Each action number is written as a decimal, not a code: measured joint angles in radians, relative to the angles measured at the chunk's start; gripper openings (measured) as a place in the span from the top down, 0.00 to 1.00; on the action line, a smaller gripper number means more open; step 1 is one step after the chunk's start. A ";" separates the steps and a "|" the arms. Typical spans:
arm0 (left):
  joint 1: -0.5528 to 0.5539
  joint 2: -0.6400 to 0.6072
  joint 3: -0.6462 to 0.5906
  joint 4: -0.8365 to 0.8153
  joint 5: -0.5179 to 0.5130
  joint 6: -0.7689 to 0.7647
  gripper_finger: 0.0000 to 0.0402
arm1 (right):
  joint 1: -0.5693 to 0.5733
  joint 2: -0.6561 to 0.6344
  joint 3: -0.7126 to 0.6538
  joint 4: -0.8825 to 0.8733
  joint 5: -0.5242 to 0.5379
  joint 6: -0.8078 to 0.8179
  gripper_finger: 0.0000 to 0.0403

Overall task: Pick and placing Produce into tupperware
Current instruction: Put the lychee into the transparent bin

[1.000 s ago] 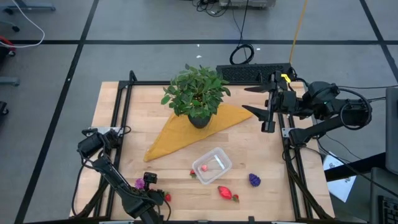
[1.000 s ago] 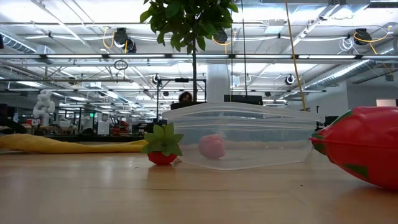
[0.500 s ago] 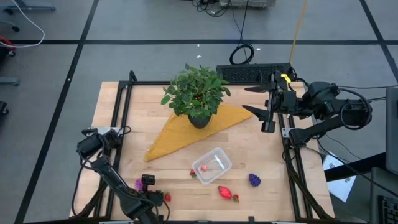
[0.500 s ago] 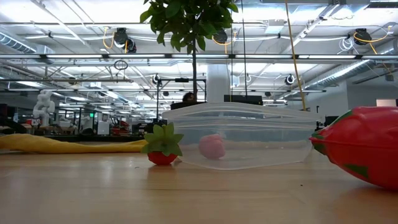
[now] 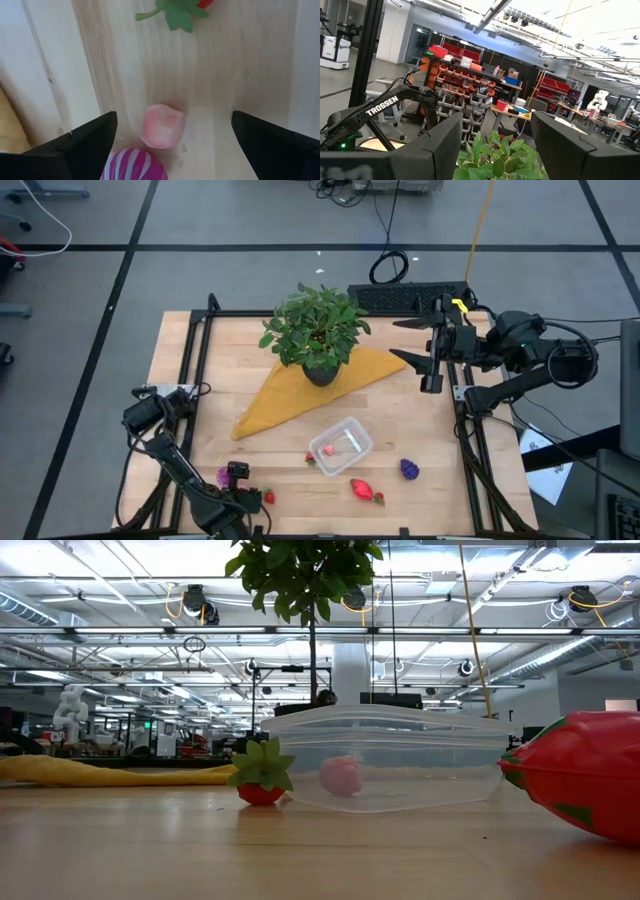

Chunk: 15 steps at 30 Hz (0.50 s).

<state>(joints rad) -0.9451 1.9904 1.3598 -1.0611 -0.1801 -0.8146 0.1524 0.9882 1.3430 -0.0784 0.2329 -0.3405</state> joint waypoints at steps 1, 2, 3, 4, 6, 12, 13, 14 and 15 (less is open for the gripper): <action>0.000 0.000 0.000 0.000 -0.003 0.000 0.01 | 0.000 0.000 0.000 0.000 0.000 0.000 0.43; 0.000 0.000 0.000 0.000 -0.004 0.000 0.01 | 0.000 0.000 0.000 0.000 0.000 0.000 0.43; 0.000 0.000 0.000 0.000 -0.004 0.000 0.01 | 0.000 0.000 0.000 0.000 0.000 0.000 0.43; 0.000 0.000 0.000 0.000 -0.004 0.000 0.01 | 0.000 0.000 0.000 0.000 0.000 0.000 0.43; 0.000 0.000 0.000 0.000 -0.004 0.000 0.01 | 0.000 0.000 0.000 0.000 0.000 0.000 0.43; 0.000 0.000 0.000 0.000 -0.004 -0.007 0.01 | 0.000 0.000 0.000 0.000 0.000 0.000 0.43; 0.000 0.000 0.000 0.000 -0.004 -0.008 0.01 | 0.000 0.000 0.000 0.000 0.000 0.000 0.43; 0.000 0.000 0.000 0.000 -0.004 -0.008 0.01 | 0.000 0.000 0.000 0.000 0.000 0.000 0.43; 0.000 0.000 0.000 0.000 -0.004 -0.008 0.01 | 0.000 0.000 0.000 0.000 0.000 0.000 0.43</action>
